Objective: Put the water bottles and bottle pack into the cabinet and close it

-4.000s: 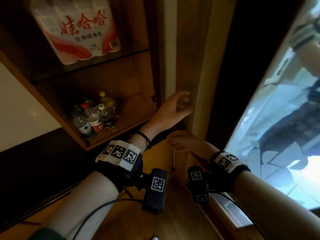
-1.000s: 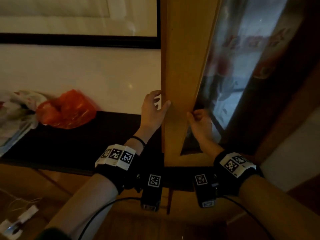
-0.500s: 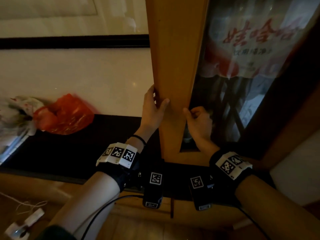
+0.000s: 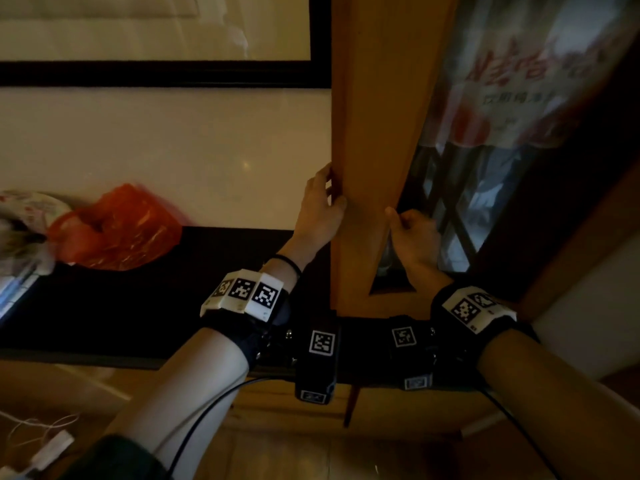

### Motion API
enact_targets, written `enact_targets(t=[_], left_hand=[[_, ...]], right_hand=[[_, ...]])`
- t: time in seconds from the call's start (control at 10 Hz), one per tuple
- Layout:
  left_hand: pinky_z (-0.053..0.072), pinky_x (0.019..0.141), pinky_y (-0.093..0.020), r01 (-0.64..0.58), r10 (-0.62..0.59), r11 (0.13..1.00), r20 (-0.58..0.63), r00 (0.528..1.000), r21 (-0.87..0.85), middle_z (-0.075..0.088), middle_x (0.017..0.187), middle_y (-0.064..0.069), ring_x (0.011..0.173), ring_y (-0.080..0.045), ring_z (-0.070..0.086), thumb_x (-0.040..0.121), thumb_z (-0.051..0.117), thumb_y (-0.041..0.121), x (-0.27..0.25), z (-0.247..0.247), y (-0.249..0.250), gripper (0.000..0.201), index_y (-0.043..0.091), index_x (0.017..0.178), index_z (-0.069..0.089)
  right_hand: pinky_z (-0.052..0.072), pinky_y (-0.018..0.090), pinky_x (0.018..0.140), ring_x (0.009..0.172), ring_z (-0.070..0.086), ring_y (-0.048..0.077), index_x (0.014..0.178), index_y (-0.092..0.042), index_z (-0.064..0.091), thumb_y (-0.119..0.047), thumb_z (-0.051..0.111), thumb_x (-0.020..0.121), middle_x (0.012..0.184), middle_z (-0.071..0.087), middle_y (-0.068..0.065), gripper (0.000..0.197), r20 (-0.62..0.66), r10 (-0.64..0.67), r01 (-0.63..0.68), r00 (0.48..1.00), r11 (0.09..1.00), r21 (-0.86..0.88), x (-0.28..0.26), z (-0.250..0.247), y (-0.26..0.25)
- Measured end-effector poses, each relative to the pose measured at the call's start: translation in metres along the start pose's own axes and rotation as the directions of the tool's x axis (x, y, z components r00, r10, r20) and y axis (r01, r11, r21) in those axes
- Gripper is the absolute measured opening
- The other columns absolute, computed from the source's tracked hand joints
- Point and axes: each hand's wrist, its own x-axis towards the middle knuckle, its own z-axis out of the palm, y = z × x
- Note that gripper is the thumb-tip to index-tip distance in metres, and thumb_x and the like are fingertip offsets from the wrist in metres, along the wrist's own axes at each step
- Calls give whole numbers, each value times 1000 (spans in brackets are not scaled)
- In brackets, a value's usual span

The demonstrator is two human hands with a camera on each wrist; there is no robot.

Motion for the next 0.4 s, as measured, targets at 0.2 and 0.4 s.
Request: enact_targets(t=[0.2,0.4], left_hand=[[46,79,-13,18,-13,1000,298,955,-14,44,142,5,121,-12,52,97,48,16,-21,-44,3,46,23,142,41],[51,86,-30,134,-119,991,314,942,-27,65,103,4,92,-15,65,95,52,20,-47,-89,-17,17,22,105,65]], right_hand=[[52,42,90,98,64,31,91,-15,65,-40,50,91,101,70,13,29,-44,75,-75,996,997,4,-17,16,-21],[55,22,75,83,63,20,85,-22,65,-34,50,87,94,66,8,19,170,177,-202,969,969,143,-54,43,-51]])
